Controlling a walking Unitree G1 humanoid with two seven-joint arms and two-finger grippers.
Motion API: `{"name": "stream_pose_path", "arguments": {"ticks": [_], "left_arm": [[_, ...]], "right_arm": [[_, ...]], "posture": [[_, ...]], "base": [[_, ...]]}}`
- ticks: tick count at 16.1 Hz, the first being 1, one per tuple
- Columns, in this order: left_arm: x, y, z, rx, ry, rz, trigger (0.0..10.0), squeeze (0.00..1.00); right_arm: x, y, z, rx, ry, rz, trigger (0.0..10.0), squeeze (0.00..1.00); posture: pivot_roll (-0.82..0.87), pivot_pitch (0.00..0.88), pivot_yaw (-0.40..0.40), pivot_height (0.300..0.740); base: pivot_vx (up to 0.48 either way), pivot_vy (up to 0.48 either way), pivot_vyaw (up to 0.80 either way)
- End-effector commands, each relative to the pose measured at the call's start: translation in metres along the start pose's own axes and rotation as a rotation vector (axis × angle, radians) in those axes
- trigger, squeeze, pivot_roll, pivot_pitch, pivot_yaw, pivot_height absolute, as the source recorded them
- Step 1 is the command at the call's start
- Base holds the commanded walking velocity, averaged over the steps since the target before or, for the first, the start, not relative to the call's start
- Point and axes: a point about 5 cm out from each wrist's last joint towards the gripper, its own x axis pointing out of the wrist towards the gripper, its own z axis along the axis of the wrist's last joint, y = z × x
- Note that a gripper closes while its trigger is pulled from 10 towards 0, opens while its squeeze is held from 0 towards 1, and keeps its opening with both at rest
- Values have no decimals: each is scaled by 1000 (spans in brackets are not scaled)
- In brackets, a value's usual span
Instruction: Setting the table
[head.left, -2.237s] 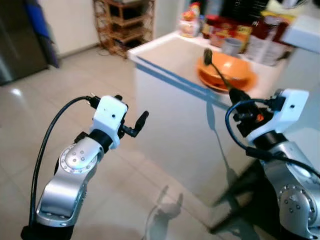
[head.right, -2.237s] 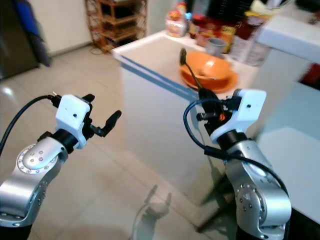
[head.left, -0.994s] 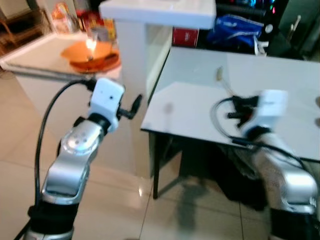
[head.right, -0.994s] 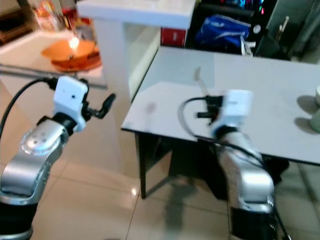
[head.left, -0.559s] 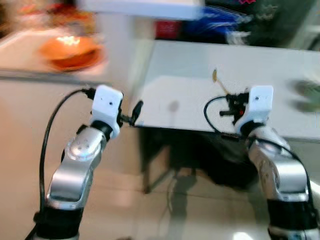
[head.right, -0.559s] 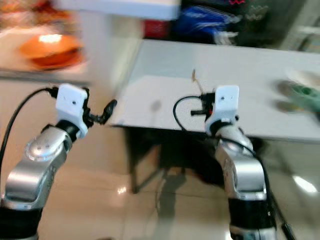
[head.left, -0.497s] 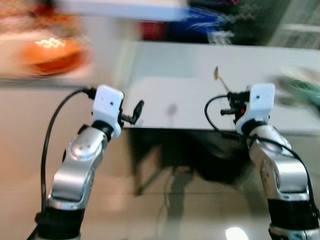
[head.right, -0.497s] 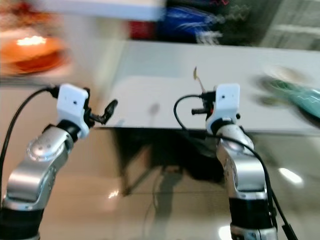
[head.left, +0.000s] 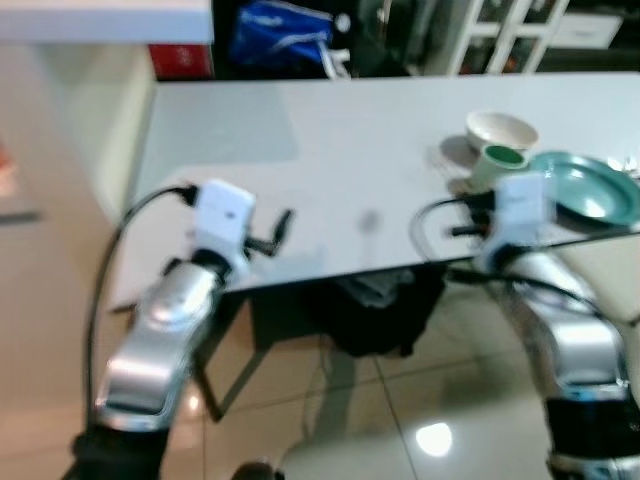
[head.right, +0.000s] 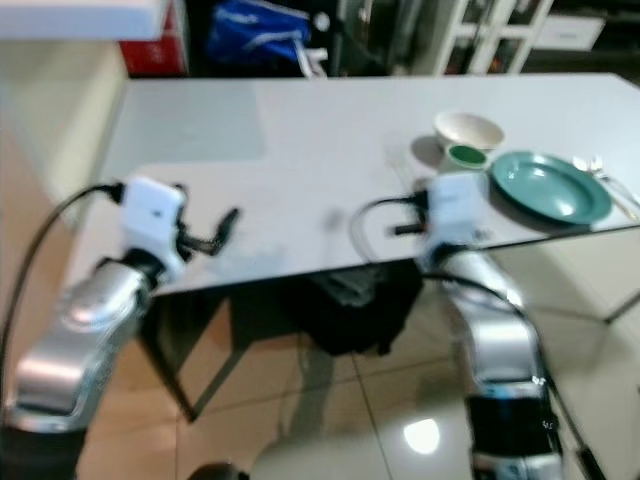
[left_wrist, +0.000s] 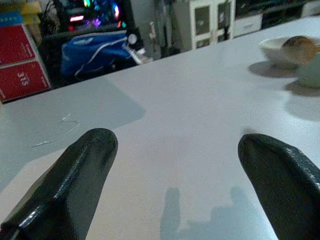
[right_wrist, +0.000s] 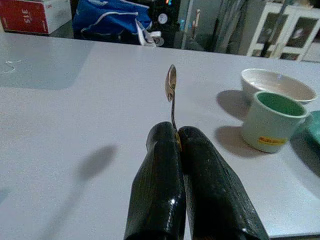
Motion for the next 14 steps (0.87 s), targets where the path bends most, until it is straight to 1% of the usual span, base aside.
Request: {"name": "stream_pose_path", "arguments": {"ticks": [1, 3, 4, 5, 6, 7, 8, 9, 10, 11, 12, 13, 14], "left_arm": [[0, -7, 5, 3, -16, -18, 10000, 0], [-2, -7, 4, 8, -12, -20, 10000, 0], [-3, -7, 3, 15, -5, -16, 10000, 0], [-4, -7, 3, 16, -4, -16, 10000, 0], [-4, -7, 3, 16, -3, -16, 10000, 0], [-7, -7, 2, 21, -9, -29, 10000, 0], [-10, -8, 1, 42, 3, -53, 10000, 0], [-15, -12, 1, 58, -6, -105, 10000, 0], [-20, -17, 1, 66, -17, -168, 10000, 0], [-22, -18, 1, 72, -12, -193, 10000, 0], [-25, -22, 0, 88, -1, -238, 10000, 0], [-28, -24, -1, 95, 7, -256, 10000, 0], [-29, -25, -1, 98, 6, -258, 10000, 0]], "right_arm": [[-3, -11, 2, -12, -4, -29, 10000, 0], [-4, -4, 1, -66, 1, 58, 10000, 0], [-7, 3, 0, -127, -4, 135, 10000, 0], [-8, 5, -2, -139, -5, 154, 10000, 0], [-9, 6, -2, -143, -6, 163, 10000, 0], [-11, 6, -3, -98, -18, 164, 10000, 0], [-11, 6, -4, -82, -33, 165, 10000, 0], [-8, 6, -6, -95, -45, 171, 10000, 0], [-4, 8, -8, -142, -59, 179, 10000, 0], [-2, 9, -10, -164, -62, 187, 10000, 0], [5, 13, -15, -217, -57, 203, 10000, 0], [11, 17, -22, -271, -45, 230, 10000, 0], [13, 19, -25, -295, -40, 241, 10000, 0]], "posture": [[52, 33, -60, 740], [52, 41, -60, 740], [51, 43, -60, 740], [51, 47, -59, 740], [52, 48, -59, 740], [51, 52, -56, 740], [56, 55, -56, 740], [60, 56, -56, 740], [68, 64, -59, 740], [69, 65, -59, 740], [74, 69, -61, 740], [83, 78, -69, 740], [85, 81, -71, 740]], "base": [[341, 0, 0], [343, 0, 0], [300, 0, 0], [274, 0, 0], [274, 0, 0], [0, 0, 0], [0, 0, 0], [0, 0, 0], [0, 0, 0], [0, 0, 0], [0, 0, 0], [0, 0, 0], [0, 0, 0]]}}
